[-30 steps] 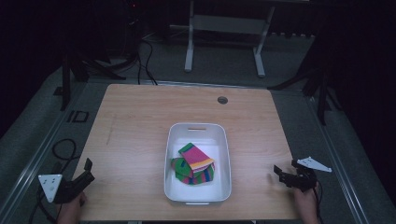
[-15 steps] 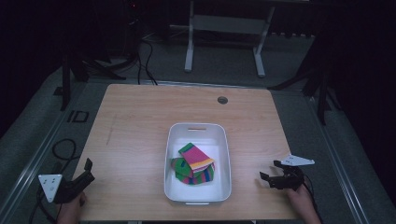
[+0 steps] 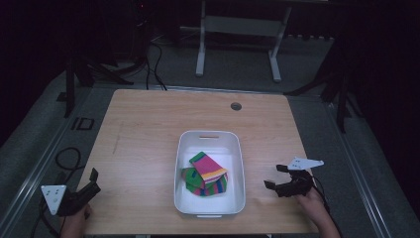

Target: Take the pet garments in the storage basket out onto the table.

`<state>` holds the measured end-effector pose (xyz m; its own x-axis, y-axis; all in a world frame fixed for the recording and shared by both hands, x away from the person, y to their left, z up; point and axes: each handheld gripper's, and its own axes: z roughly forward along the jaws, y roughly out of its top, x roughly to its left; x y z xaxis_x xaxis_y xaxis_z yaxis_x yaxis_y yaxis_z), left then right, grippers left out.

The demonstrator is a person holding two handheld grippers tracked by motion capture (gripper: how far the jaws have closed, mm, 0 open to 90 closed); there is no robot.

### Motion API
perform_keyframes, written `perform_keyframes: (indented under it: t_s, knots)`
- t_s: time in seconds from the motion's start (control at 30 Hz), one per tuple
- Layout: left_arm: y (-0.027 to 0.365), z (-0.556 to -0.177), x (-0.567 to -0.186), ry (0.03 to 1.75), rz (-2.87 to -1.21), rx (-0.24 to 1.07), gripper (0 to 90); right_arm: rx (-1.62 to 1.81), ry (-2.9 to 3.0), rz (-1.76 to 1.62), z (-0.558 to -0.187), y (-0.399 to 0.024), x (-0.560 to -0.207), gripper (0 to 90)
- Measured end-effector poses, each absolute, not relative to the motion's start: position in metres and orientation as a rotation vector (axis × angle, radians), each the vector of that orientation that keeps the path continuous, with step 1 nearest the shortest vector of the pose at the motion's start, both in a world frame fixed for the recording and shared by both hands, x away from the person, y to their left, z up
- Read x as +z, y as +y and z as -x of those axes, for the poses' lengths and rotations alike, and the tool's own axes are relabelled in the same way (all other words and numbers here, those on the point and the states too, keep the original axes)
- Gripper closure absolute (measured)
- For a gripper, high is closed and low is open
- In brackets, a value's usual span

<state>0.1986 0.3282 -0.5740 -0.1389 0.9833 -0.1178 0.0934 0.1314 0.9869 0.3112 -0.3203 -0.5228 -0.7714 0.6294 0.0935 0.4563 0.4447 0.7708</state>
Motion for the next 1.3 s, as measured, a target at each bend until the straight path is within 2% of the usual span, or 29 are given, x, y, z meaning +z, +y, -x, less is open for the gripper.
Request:
perform_keyframes:
  t_s: [0.23, 0.53, 1.3]
  knots:
    - [0.329, -0.199, -0.574, 1.441, -1.120, 1.158, 1.9, 1.256, 2.514, -0.855, -0.319, -0.299, -0.487, 12.4]
    - [0.328, -0.199, -0.574, 1.441, -1.126, 1.158, 1.8, 1.238, 2.569, -0.729, -0.328, -0.267, -0.460, 12.2]
    - [0.329, -0.199, -0.574, 1.436, -1.128, 1.143, 1.8, 1.048, 2.865, -0.407, -0.342, -0.162, -0.454, 12.7]
